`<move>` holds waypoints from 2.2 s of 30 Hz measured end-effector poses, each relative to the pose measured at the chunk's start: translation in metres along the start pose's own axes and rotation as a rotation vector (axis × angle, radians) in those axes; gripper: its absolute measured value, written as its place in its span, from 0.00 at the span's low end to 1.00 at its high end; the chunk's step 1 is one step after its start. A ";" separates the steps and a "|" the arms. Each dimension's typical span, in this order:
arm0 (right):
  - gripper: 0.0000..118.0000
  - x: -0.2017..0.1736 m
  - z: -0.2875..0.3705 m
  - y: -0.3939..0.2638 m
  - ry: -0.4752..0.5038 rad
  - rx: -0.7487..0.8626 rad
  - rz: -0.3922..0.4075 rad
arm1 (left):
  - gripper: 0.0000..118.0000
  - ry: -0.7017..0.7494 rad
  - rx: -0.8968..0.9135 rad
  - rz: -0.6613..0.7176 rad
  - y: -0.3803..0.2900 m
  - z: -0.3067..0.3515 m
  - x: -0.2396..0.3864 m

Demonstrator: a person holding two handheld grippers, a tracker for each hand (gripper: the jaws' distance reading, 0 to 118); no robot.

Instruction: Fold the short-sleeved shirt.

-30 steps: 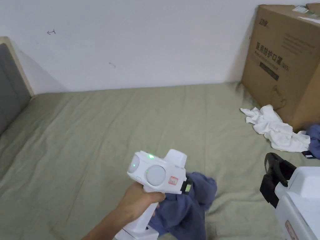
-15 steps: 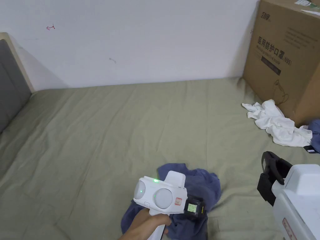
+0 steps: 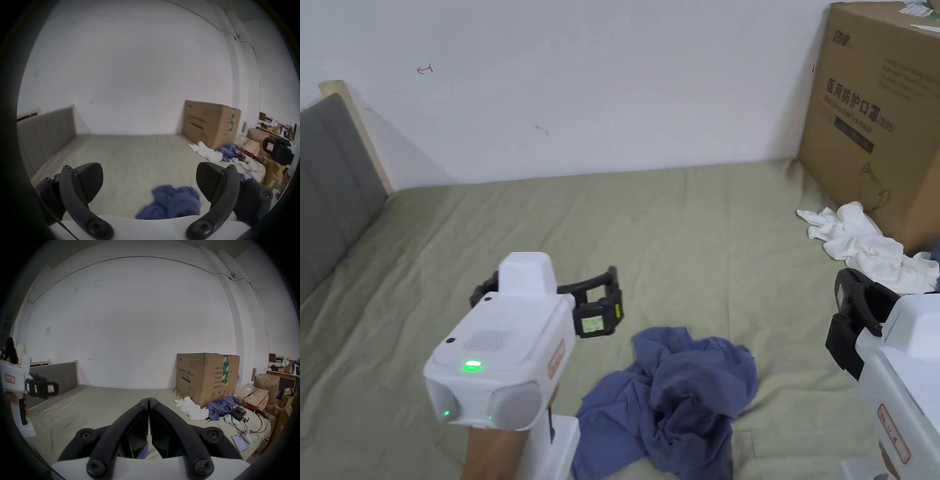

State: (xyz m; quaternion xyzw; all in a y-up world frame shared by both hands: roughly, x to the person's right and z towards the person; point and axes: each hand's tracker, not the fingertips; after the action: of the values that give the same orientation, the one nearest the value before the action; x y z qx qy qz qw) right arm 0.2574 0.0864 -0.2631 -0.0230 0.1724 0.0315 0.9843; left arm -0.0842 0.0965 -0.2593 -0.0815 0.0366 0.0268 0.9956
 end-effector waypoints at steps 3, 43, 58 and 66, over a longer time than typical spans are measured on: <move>0.00 0.000 -0.002 0.000 0.001 0.009 -0.002 | 0.99 0.088 0.081 -0.052 -0.005 0.008 -0.014; 0.00 -0.021 -0.022 -0.022 0.020 -0.068 -0.019 | 0.40 0.045 -0.856 0.287 -0.199 -0.082 -0.020; 0.00 -0.018 -0.041 -0.040 0.036 -0.132 -0.017 | 0.26 0.140 -0.967 0.049 -0.236 -0.099 0.008; 0.01 -0.008 -0.105 -0.062 0.012 -0.313 -0.046 | 0.02 0.008 -0.834 0.192 -0.195 -0.081 -0.013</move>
State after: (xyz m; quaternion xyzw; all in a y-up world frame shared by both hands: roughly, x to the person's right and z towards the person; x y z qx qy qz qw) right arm 0.2191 0.0181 -0.3573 -0.1802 0.1706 0.0352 0.9681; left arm -0.0910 -0.1092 -0.3068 -0.4737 0.0338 0.1315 0.8702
